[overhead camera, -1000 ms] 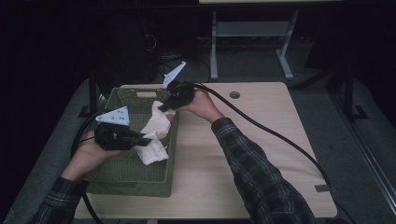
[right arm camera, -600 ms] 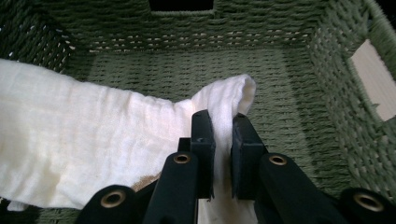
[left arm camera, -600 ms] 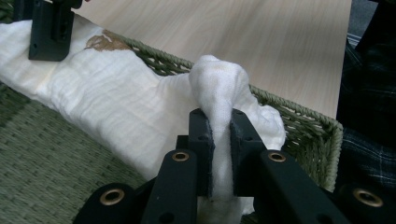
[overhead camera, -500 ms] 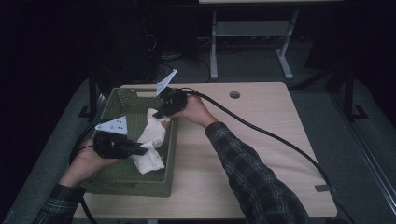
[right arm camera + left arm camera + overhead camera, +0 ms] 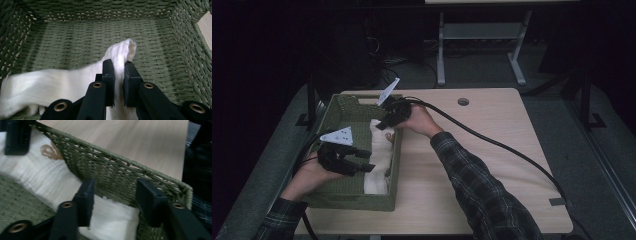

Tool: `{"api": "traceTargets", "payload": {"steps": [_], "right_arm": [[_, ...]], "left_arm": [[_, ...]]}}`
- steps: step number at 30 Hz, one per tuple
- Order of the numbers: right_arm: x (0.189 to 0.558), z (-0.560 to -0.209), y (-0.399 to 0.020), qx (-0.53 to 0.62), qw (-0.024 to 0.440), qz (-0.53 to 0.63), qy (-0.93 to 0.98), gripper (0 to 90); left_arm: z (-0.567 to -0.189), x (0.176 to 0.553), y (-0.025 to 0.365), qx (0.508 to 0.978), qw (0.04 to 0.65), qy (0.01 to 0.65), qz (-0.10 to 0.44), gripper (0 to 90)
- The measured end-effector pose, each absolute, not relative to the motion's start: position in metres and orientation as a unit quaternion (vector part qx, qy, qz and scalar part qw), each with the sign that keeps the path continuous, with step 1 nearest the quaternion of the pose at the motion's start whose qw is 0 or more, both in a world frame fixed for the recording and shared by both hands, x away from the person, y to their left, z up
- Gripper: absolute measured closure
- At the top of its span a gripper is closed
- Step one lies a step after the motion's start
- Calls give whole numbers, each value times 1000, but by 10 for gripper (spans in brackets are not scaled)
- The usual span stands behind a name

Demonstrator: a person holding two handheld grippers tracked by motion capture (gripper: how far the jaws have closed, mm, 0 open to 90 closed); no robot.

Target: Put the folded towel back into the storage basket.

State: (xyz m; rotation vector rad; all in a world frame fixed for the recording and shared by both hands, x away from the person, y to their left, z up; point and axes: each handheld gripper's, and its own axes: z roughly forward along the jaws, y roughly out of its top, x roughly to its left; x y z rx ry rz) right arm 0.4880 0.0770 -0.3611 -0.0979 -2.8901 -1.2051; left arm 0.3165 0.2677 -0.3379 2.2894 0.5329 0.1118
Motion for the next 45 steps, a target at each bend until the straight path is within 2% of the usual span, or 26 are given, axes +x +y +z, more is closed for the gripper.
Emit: {"api": "traceTargets", "payload": {"steps": [5, 18, 20, 22, 25, 29, 32, 45], "right_arm": [[497, -361, 75, -39, 0, -384, -923, 816], [528, -359, 75, -57, -18, -375, -925, 810], [531, -362, 75, -65, -28, -374, -925, 753], [532, -363, 74, -73, -47, -382, -920, 617], [532, -356, 71, -84, -58, -396, -913, 514], [530, -343, 61, -92, -65, -408, -906, 450], [528, -337, 56, -96, -61, -411, -904, 434], [509, -315, -19, -106, -63, -426, -897, 385]], "left_arm": [[-338, 320, 267, 885, 406, 224, 48, 384], [-339, 327, 255, 878, 424, 218, 48, 378], [-340, 328, 254, 878, 425, 217, 48, 377], [-341, 329, 253, 876, 427, 221, 46, 373], [-341, 330, 252, 873, 429, 228, 49, 367], [-338, 333, 249, 866, 437, 236, 53, 346], [-336, 335, 246, 864, 440, 239, 54, 334], [-322, 345, 198, 865, 434, 244, 67, 315]]}}
